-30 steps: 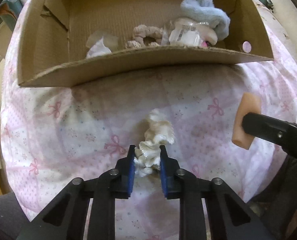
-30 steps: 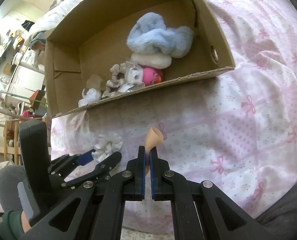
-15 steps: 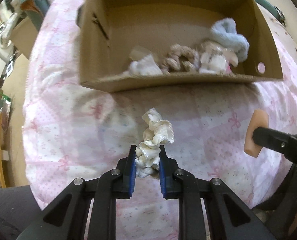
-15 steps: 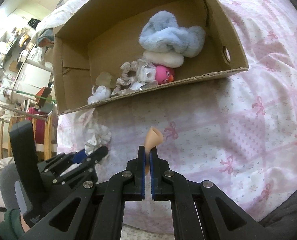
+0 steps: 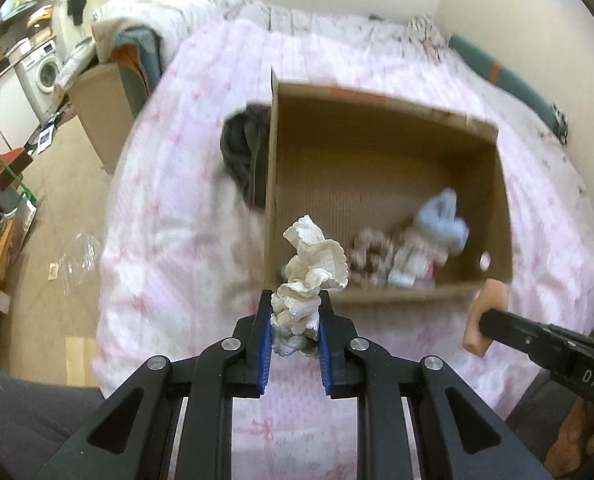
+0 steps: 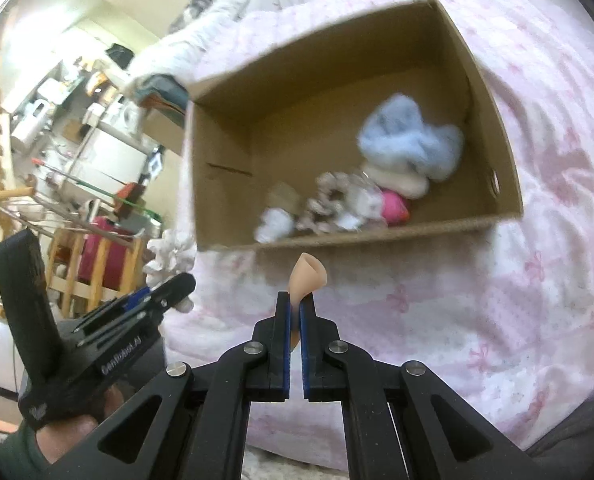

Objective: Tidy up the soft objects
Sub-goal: 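Carry the lace cloth and foam cone over the box with both tools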

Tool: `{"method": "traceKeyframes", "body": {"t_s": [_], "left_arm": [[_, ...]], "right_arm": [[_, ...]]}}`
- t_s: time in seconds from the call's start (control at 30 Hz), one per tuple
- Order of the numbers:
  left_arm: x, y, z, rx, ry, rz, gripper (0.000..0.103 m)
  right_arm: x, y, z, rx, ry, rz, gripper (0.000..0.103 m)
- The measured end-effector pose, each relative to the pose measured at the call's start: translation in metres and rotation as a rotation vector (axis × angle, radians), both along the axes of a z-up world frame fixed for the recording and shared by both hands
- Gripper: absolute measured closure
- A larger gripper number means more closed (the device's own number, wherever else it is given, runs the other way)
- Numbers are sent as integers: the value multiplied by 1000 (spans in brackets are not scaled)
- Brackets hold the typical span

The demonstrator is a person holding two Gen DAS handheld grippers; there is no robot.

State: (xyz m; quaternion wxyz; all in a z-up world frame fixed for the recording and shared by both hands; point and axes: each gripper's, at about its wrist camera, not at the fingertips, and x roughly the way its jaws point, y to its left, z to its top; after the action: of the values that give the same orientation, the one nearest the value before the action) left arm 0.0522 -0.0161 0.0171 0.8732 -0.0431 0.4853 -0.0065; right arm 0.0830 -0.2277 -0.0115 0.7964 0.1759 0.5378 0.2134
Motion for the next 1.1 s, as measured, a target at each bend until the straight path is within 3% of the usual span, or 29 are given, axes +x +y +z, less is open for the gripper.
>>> {"method": "traceKeyframes", "body": {"t_s": [0.23, 0.37, 0.5, 0.67, 0.83, 1.1], "left_arm": [[29, 7, 25, 2, -54, -16, 85], [38, 8, 21, 6, -43, -24, 85], [49, 3, 8, 2, -9, -37, 85], [70, -7, -9, 3, 29, -39, 85], [87, -14, -22, -31, 62, -47, 85], [101, -33, -44, -5, 107, -80, 85]], "right_arm": [[24, -10, 37, 6, -123, -9, 97], [44, -25, 42, -37, -181, -35, 97], [63, -45, 23, -75, -159, -78, 97], [77, -67, -4, -97, -62, -164, 97], [80, -72, -19, -109, 7, -154, 97], [84, -58, -34, -134, 69, -120, 97]]}}
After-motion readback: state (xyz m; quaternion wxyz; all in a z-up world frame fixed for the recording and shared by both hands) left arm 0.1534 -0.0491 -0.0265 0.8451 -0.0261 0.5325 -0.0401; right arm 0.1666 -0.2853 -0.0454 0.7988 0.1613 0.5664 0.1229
